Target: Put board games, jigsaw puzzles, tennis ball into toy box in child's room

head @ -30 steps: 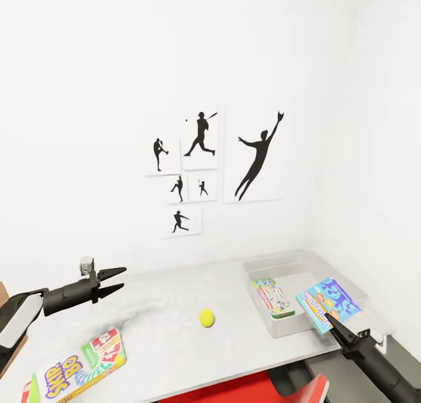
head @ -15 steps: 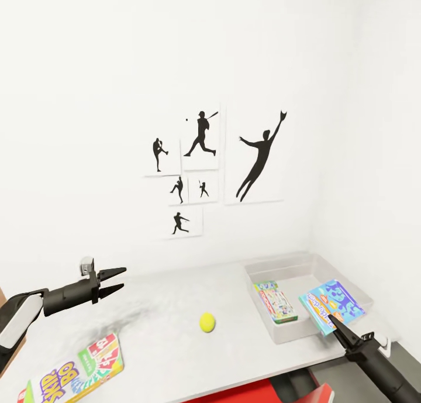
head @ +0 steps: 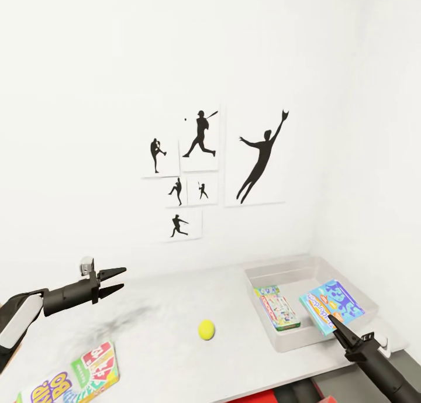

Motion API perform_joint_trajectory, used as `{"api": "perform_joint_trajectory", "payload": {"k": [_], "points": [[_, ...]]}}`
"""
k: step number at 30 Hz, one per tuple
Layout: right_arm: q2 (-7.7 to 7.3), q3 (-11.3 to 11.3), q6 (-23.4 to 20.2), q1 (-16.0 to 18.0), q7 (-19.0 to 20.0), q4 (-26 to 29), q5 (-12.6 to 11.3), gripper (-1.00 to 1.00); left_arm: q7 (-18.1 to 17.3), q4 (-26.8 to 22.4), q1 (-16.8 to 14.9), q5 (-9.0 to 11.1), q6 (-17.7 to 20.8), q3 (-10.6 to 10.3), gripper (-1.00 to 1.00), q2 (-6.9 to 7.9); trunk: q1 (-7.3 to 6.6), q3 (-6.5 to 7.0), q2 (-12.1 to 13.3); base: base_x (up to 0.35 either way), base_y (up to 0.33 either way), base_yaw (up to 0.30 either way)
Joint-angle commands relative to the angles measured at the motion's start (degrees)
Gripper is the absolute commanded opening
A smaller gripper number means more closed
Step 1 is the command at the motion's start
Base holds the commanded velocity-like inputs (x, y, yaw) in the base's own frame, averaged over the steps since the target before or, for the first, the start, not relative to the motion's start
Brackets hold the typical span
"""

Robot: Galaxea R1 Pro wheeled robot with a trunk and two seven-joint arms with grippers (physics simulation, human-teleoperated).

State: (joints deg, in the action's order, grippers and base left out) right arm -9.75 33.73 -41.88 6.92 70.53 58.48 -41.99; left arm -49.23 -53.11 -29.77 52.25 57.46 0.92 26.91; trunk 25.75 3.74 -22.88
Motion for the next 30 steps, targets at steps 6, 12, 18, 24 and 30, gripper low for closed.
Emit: {"api": "perform_joint_trajectory", "payload": {"k": [6,12,18,24,30], "points": [[0.01,0.02,-0.4,0.02,0.05,-0.03,-0.2,-1.0,-0.25,0.02,-0.02,-0.14,0.2,0.05,1.0,-0.01,0.03,-0.02,-0.04,0.027,-0.042,0.0],[0.0,0.02,-0.4,0.02,0.05,-0.03,-0.19,-1.0,-0.23,0.02,-0.02,-0.14,0.2,0.05,1.0,-0.02,0.03,-0.02,-0.04,0.002,-0.069,0.0],[-0.01,0.02,-0.4,0.02,0.05,-0.03,-0.13,-1.0,-0.2,0.02,-0.02,-0.14,0.2,0.05,1.0,-0.02,0.03,-0.02,-0.04,0.058,-0.006,0.0],[0.05,0.02,-0.33,0.02,0.05,-0.03,-0.09,-1.0,-0.21,0.02,-0.02,-0.14,0.2,0.05,1.0,-0.02,0.03,-0.02,-0.04,0.029,-0.001,0.0],[0.07,0.02,-0.31,0.02,0.09,0.03,0.17,-1.0,-0.2,0.02,-0.02,-0.14,0.2,0.05,1.0,-0.02,0.03,-0.02,-0.04,0.003,0.0,0.0]]}}
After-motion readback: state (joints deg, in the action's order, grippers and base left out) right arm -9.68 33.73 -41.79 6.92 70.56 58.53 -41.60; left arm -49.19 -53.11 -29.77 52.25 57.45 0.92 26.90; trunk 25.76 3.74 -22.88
